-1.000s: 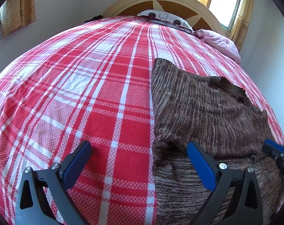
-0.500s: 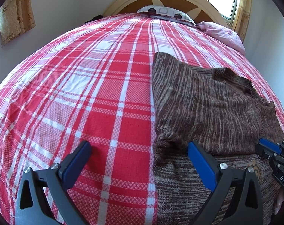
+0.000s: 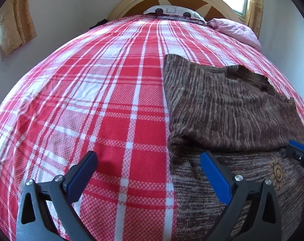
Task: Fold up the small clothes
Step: 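Fold the held side panel over toward the sweater center with the right gripper, then open the right gripper to release the folded panel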
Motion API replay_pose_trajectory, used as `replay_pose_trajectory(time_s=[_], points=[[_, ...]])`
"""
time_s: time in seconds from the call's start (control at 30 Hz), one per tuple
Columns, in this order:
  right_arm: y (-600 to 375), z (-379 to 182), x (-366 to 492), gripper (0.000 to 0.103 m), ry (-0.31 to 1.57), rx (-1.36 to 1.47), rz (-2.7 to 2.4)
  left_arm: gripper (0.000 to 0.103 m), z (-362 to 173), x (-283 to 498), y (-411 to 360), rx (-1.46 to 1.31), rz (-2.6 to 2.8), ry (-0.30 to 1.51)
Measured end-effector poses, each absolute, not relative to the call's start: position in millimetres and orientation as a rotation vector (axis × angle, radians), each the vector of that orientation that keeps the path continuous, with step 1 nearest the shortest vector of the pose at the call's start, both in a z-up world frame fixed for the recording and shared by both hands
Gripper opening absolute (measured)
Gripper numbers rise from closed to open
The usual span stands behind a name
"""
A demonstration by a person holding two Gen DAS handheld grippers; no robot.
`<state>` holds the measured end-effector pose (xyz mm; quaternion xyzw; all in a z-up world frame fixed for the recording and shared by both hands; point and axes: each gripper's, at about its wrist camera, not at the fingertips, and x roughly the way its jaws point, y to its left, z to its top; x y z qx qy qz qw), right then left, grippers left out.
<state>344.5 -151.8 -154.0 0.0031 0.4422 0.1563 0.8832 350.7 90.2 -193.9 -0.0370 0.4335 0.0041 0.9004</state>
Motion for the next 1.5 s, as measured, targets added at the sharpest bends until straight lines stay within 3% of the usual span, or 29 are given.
replay_pose_trajectory(time_s=[0.27, 0.3, 0.33, 0.37, 0.63, 0.7, 0.73, 0.8, 1.1, 1.5], points=[[-153.0, -160.6, 358.9, 0.027, 0.939, 0.152, 0.381, 0.103, -194.4, 349.4, 81.9, -0.029, 0.013, 0.882], [-149.1, -161.3, 360.3, 0.024, 0.945, 0.137, 0.357, 0.103, -194.9, 349.9, 82.6, -0.037, 0.010, 0.886], [-148.2, -160.1, 361.0, 0.009, 0.943, 0.139, 0.349, 0.103, -195.3, 350.4, 83.8, -0.045, 0.008, 0.890], [-148.2, -157.8, 360.0, 0.004, 0.937, 0.134, 0.331, 0.103, -195.1, 350.0, 84.3, -0.050, 0.007, 0.890], [-173.5, -161.8, 357.9, 0.004, 0.958, 0.110, 0.274, 0.103, -196.1, 352.0, 83.2, -0.035, 0.023, 0.895], [-175.5, -159.1, 355.4, 0.007, 0.958, 0.103, 0.270, 0.103, -195.6, 350.4, 83.6, -0.038, 0.024, 0.895], [-174.7, -158.1, 353.4, 0.021, 0.961, 0.086, 0.266, 0.103, -196.2, 348.2, 84.8, -0.049, 0.017, 0.902], [-173.0, -157.1, 347.9, 0.039, 0.971, 0.058, 0.297, 0.103, -196.3, 343.6, 86.5, -0.060, 0.009, 0.908], [-159.5, -137.5, 317.0, 0.039, 0.912, -0.055, 0.311, 0.103, -173.6, 303.0, 77.7, 0.011, 0.021, 0.816], [-166.5, -152.4, 265.4, 0.041, 0.941, -0.110, 0.274, 0.103, -165.2, 248.9, 59.5, 0.053, -0.030, 0.837]])
